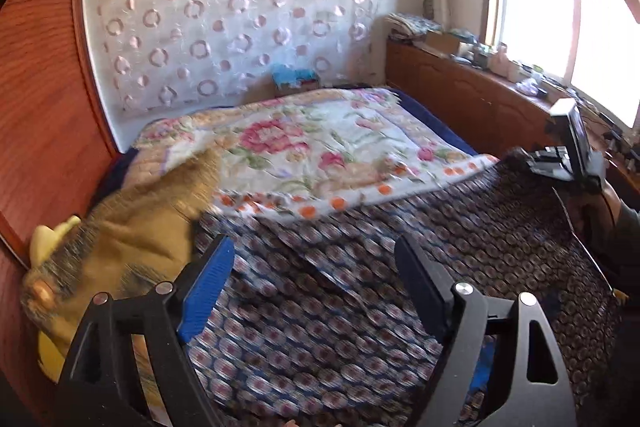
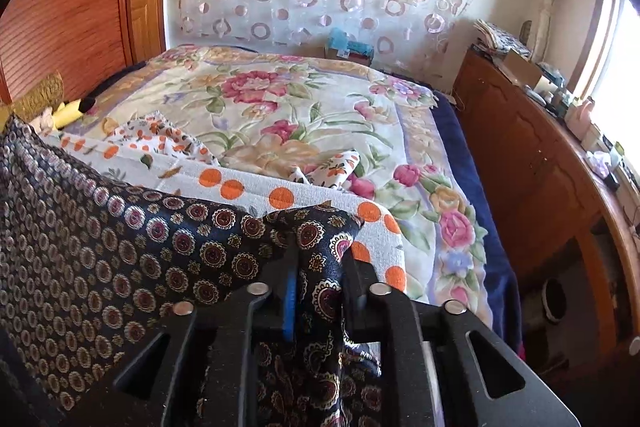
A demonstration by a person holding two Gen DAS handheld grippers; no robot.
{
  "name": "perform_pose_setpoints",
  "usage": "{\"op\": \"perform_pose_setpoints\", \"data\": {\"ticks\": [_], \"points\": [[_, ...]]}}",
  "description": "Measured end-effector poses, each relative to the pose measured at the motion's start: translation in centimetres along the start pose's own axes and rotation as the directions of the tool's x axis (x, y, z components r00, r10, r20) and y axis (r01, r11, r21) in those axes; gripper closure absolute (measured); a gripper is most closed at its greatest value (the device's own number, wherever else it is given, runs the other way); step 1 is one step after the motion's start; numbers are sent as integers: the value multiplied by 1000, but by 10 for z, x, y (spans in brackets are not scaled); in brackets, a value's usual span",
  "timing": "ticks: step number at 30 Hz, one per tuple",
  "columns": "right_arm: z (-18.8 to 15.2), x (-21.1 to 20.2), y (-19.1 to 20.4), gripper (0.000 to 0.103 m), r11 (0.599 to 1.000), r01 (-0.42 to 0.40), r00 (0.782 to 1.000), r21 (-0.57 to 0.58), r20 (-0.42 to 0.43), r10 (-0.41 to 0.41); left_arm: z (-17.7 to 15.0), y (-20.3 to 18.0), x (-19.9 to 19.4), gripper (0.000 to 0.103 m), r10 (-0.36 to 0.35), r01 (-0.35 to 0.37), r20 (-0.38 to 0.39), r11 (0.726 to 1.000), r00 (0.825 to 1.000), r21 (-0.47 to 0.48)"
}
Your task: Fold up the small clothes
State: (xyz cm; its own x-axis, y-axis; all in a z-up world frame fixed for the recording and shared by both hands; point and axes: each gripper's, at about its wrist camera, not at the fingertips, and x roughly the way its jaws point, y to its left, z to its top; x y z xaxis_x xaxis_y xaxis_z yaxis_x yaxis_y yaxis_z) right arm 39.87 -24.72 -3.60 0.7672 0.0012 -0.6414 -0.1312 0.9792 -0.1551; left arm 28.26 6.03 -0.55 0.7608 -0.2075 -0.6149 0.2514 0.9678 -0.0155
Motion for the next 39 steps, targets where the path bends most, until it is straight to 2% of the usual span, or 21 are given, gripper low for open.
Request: {"op": "perform_pose_setpoints", "data": {"ticks": [1, 3, 5, 8, 14, 18, 22, 25, 27, 33, 37, 39], "points": [[-1, -2, 0, 68, 1000, 7, 1000, 14, 5, -7, -4, -5, -1, 20, -7, 7, -8, 1000, 1000, 4], [-5, -11, -2, 34, 999, 7, 1000, 48, 24, -9, -15, -16, -1, 20, -30, 30, -25, 1000, 999, 8], [-12, -21, -2, 32, 998, 2, 999, 60, 47, -5, -26, -26, -4, 20, -54, 54, -40, 999, 998, 3], [-28, -41, 6, 32, 999, -7, 998, 50, 59, 4, -44, -41, -8, 20, -98, 98, -67, 995, 993, -4], [-79, -96, 37, 32, 994, -111, 991, 15, 77, 109, -72, -68, -13, 20, -120, 122, -103, 992, 987, 17], [-117, -119, 61, 32, 985, -172, 984, 4, 50, 171, -86, -80, -17, 20, -133, 137, -123, 990, 983, 23], [-146, -127, 77, 32, 975, -220, 975, 15, 14, 220, -97, -85, -14, 26, -134, 139, -150, 990, 979, 18], [-164, -131, 85, 43, 969, -244, 970, 32, -4, 244, -105, -85, -12, 31, -140, 141, -154, 990, 978, -7], [-171, -129, 89, 49, 959, -280, 959, 51, -25, 281, -108, -84, -8, 36, -145, 142, -172, 989, 974, -31], [-171, -115, 89, 57, 948, -306, 948, 87, -60, 312, -109, -84, 2, 45, -172, 161, -196, 984, 965, -73], [-164, -105, 89, 60, 951, -297, 950, 84, -71, 303, -108, -86, 9, 46, -172, 161, -210, 984, 962, -70], [-163, -101, 90, 65, 952, -294, 951, 87, -74, 301, -109, -86, 15, 46, -175, 161, -231, 984, 957, -78]]}}
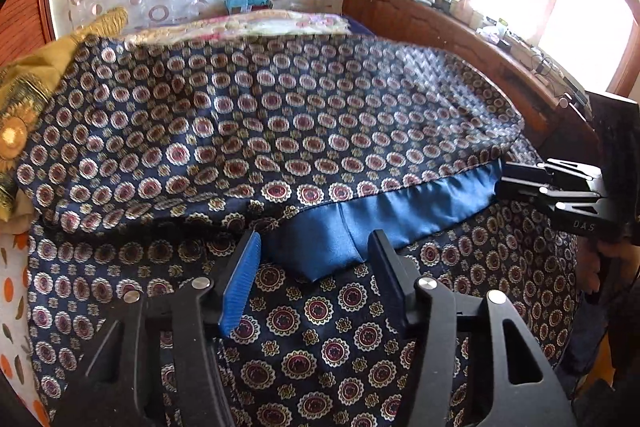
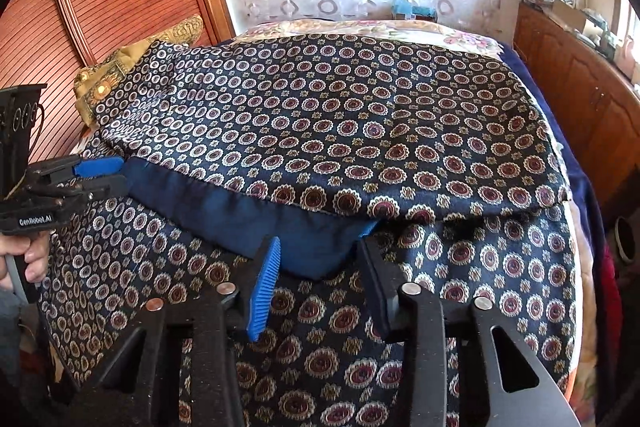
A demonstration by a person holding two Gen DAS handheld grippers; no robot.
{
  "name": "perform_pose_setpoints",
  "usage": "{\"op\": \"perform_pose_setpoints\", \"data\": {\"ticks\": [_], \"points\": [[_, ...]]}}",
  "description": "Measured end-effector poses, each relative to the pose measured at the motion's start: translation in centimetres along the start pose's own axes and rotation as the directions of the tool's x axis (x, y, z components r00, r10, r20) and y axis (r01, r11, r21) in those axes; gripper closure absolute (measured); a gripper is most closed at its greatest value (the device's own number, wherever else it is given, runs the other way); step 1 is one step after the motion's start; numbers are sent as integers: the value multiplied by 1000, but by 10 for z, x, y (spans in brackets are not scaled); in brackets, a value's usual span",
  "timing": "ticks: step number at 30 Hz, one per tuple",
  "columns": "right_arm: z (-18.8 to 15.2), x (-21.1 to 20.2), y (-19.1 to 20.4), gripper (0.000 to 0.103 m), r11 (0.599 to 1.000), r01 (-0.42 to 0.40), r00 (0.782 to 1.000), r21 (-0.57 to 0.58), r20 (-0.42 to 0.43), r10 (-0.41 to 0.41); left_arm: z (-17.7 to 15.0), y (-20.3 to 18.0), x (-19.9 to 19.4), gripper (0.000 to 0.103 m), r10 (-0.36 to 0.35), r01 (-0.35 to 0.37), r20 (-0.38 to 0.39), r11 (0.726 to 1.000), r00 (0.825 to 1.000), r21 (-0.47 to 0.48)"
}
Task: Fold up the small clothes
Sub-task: 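Grasp the blue satin hem trim with both grippers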
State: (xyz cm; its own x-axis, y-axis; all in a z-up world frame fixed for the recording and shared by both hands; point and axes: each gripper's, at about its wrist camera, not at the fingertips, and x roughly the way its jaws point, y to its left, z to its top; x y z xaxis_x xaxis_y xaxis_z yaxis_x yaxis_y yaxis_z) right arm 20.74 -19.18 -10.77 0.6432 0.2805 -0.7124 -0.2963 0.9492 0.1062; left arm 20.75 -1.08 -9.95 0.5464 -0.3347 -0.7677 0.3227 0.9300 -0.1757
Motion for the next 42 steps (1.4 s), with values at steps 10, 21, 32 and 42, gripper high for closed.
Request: {"op": "perform_pose_setpoints", "data": {"ticks": [10, 21, 32, 42], "points": [[6, 4, 2, 101, 1000, -19, 1000, 11, 24, 19, -2, -5, -3, 97, -1, 1, 15, 1000, 1000, 15], [-25, -46, 22, 102, 996, -78, 992, -33, 94, 81, -38, -17, -83, 98, -53, 50, 150, 998, 987, 28], [-80, -88, 38, 102, 992, -122, 989, -40, 77, 124, -88, -24, -111, 98, -50, 53, 144, 999, 988, -10], [-99, -137, 47, 102, 987, -133, 989, -88, 54, 138, -107, -33, -130, 98, -56, 61, 145, 998, 988, -35]]}}
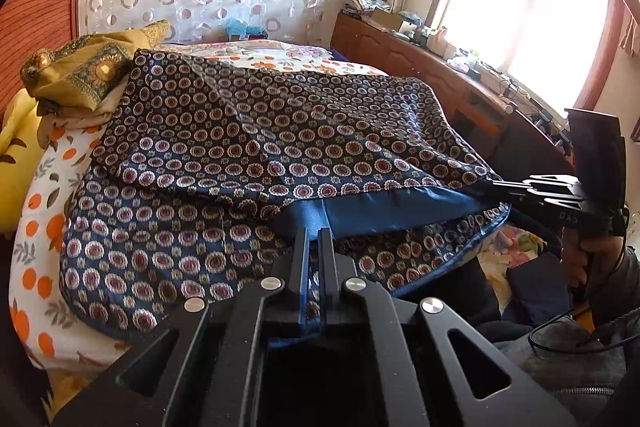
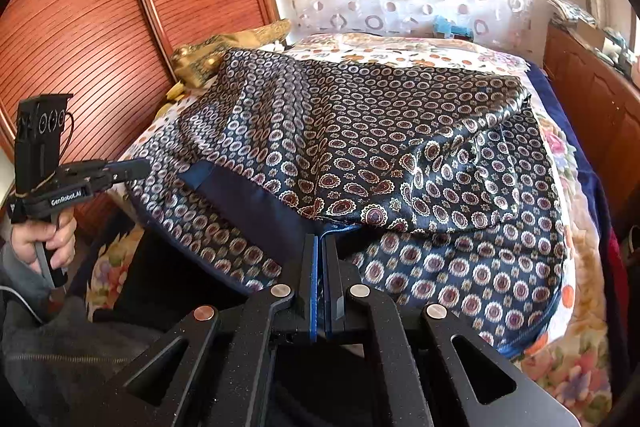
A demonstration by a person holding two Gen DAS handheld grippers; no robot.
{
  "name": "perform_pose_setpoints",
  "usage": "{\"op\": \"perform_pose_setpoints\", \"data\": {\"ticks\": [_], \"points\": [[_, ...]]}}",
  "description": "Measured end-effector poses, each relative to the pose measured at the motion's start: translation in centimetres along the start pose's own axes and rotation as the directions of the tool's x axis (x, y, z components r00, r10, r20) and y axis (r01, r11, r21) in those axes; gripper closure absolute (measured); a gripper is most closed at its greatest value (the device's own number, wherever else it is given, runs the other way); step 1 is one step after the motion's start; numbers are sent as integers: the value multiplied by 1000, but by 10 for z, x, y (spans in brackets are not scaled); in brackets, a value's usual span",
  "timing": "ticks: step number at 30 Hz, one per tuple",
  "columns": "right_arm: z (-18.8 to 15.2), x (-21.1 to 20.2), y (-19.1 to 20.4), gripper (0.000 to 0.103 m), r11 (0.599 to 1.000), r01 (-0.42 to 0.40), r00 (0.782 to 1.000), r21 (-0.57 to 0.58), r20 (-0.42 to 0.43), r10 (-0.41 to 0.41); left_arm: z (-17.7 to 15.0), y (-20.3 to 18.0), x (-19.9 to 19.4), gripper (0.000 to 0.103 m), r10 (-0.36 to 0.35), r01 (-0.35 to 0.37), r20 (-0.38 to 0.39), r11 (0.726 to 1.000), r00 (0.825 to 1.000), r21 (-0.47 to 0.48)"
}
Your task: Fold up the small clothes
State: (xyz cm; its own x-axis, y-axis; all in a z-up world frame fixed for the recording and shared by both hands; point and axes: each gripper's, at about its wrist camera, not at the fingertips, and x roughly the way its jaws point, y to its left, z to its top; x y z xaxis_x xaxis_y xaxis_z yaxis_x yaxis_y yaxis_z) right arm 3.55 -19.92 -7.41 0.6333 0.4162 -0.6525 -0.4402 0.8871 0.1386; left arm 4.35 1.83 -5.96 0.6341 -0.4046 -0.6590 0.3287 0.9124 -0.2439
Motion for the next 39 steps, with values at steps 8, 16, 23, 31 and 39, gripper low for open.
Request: {"op": "perform_pose_setpoints", "data": {"ticks": [8, 16, 23, 31, 39], "points": [[-7, 6, -9, 101, 998, 34, 999, 57, -24, -33, -12, 9, 15, 98, 48, -48, -30, 999, 998, -26], [-3, -17, -26, 80, 993, 73, 997, 97, 30, -77, -2, 19, 22, 50, 38, -39, -23, 998, 999, -55], [5, -3, -76, 62, 953, 261, 963, 151, 29, -268, 5, 21, 42, 50, 59, -62, -38, 996, 998, -69], [11, 28, -120, 62, 931, 232, 970, 281, -1, -241, -1, 13, 59, 63, 50, -52, -63, 998, 997, -30], [2, 14, -110, 101, 934, 269, 956, 237, 54, -289, 1, 10, 62, 63, 69, -70, -54, 997, 996, -22]]}}
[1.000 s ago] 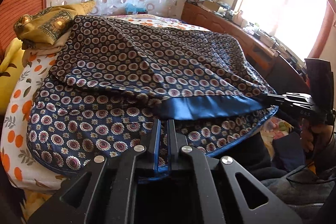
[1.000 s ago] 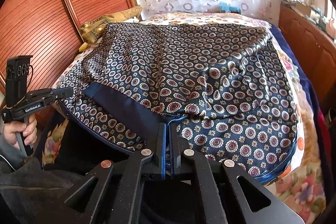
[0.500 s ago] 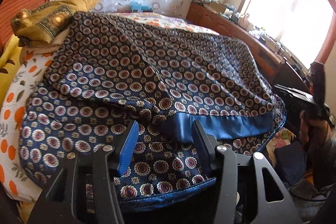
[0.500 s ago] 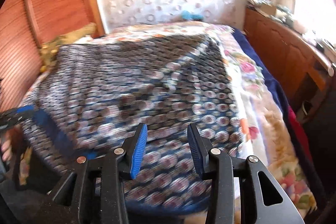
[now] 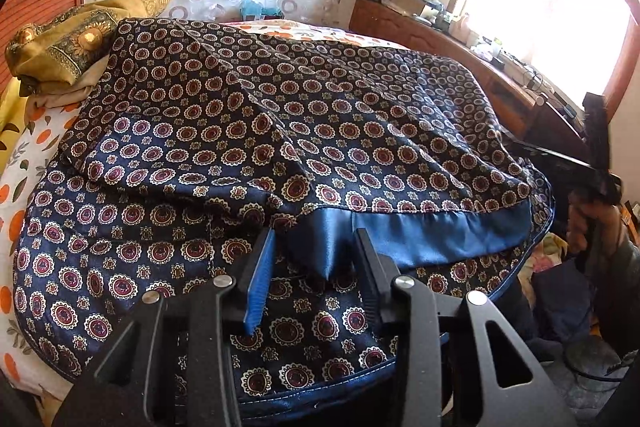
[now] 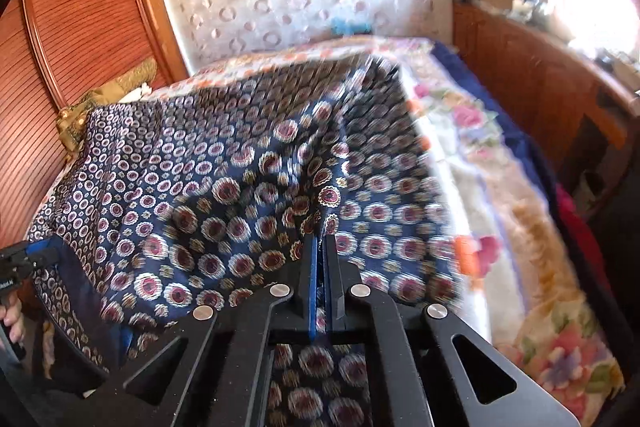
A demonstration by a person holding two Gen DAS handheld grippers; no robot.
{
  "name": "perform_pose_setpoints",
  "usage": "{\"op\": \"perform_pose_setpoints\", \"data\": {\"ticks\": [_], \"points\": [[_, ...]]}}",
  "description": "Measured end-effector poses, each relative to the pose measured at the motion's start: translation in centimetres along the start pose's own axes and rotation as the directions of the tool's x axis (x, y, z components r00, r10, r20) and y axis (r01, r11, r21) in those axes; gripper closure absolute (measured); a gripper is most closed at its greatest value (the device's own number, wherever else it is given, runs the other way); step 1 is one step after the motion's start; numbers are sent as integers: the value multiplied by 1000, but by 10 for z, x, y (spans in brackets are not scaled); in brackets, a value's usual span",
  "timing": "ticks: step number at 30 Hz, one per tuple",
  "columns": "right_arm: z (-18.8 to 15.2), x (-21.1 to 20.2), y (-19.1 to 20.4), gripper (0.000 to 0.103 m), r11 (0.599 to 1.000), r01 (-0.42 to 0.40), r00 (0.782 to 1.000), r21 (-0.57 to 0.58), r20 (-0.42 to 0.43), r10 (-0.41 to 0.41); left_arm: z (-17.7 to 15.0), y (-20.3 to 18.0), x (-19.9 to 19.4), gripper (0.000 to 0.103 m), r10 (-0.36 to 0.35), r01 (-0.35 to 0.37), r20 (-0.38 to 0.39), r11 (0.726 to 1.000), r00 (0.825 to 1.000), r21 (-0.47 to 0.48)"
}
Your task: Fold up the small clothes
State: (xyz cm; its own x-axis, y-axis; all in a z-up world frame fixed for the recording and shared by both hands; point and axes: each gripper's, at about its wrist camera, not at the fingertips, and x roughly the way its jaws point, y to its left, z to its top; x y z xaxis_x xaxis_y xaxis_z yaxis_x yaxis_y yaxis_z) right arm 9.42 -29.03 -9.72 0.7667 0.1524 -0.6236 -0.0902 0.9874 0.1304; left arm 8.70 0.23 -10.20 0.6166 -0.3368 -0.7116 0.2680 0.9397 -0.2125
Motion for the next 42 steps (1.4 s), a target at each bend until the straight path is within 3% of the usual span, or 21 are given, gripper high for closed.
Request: {"op": "perform_pose_setpoints", "data": {"ticks": [3, 6, 11, 21, 24, 25, 28, 29, 34, 37, 39, 42], "points": [[-10, -37, -7, 101, 994, 110, 994, 6, 26, -110, -2, -1, -1, 63, -3, 3, 1, 1000, 1000, -2], [-23, -50, -18, 101, 995, 91, 996, 48, -7, -91, -3, 1, -1, 63, -7, 7, 11, 1000, 1000, -10], [-23, -43, -8, 101, 993, 115, 993, -1, -23, -115, -2, 2, 2, 98, -4, 4, 6, 1000, 1000, 0], [-16, -23, -3, 101, 989, 146, 989, -24, -11, -146, -20, -6, -46, 100, -37, 38, 30, 999, 999, -31], [-16, -21, -5, 101, 990, 143, 990, -17, -16, -143, -25, -5, -44, 95, -7, 7, 6, 1000, 1000, -25], [-16, -22, -4, 101, 989, 144, 989, -16, -16, -145, -25, -4, -42, 83, 5, -5, 1, 1000, 1000, -29], [-16, -23, -5, 101, 989, 145, 989, -13, -15, -145, -22, 10, -47, 70, 18, -17, 25, 998, 1000, -60], [-17, -26, -4, 101, 990, 142, 990, -11, -13, -142, -20, 15, -49, 61, 29, -26, 37, 997, 999, -66], [-20, -33, 0, 100, 988, 156, 988, -21, -8, -156, -5, 55, -65, 57, 182, -170, 110, 979, 977, -117], [-19, -34, 5, 82, 986, 166, 986, -32, 2, -166, 3, 89, -62, 57, 264, -243, 102, 954, 959, -176], [-17, -35, 10, 55, 985, 164, 986, -44, 13, -164, 7, 111, -54, 57, 290, -271, 73, 940, 954, -206], [-13, -42, 19, 52, 989, 143, 989, -44, 53, -140, 13, 131, -37, 57, 267, -254, 24, 938, 963, -236]]}}
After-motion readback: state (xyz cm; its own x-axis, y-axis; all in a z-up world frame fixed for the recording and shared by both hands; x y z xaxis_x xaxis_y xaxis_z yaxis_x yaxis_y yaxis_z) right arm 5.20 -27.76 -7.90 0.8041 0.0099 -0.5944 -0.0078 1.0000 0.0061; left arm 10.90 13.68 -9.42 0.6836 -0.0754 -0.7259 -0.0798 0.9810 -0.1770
